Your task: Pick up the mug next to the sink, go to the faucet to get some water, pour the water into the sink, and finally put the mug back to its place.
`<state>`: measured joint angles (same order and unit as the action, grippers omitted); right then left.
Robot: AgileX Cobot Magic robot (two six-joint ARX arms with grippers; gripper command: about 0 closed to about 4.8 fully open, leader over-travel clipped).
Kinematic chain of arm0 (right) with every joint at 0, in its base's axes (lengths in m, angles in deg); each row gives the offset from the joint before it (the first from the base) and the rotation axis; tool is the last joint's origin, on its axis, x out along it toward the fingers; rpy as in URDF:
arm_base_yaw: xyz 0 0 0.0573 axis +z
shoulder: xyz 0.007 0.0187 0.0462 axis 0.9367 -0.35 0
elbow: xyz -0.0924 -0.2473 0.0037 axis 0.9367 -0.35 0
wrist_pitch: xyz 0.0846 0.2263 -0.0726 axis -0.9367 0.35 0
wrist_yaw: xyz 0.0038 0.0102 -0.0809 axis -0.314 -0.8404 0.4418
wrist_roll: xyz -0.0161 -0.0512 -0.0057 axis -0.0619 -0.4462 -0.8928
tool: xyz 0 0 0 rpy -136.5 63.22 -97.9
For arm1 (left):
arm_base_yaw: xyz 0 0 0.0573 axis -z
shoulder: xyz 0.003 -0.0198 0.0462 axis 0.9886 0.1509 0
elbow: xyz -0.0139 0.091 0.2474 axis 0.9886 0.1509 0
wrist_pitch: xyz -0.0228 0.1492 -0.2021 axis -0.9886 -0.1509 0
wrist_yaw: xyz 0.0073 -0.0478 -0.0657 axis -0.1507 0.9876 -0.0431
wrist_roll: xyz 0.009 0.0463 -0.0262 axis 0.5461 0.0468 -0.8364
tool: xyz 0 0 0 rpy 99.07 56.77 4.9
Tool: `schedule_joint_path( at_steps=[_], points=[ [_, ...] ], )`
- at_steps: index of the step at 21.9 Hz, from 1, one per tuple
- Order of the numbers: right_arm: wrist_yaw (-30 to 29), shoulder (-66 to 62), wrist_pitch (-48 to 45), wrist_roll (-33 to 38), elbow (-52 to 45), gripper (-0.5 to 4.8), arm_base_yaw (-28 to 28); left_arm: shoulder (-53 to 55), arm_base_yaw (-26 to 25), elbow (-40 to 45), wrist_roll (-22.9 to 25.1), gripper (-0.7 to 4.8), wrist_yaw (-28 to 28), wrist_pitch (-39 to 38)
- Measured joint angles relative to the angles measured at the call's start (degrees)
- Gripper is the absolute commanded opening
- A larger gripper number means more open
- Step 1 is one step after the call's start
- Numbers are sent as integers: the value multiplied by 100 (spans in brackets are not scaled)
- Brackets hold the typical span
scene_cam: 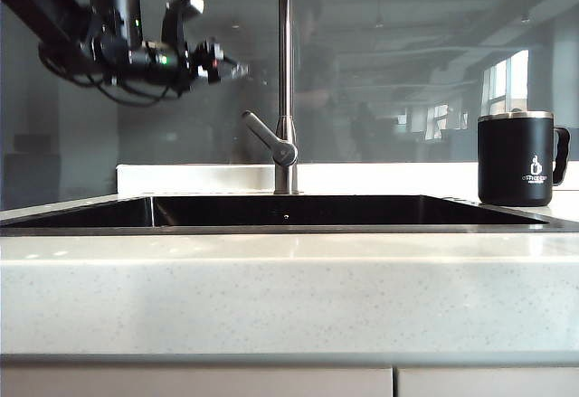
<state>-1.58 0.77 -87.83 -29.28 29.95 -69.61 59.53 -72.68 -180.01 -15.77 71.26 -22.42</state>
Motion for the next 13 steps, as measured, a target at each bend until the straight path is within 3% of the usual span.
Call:
schedule_joint_path(
  at_steps=[8,10,12,13],
  points=[
    [0,0,0,0,0,-8,0,-680,-13,2,11,294,-525,-120],
    [0,0,0,0,0,-8,0,-1097,4,0,28,37,-1064,-83],
    [0,0,-2,0,0,-8,0,-1360,-9,0,201,-13,-1132,-188],
    [0,0,0,0,0,-8,0,-1482,-15,0,278,-5,-1174,-313]
  ],
)
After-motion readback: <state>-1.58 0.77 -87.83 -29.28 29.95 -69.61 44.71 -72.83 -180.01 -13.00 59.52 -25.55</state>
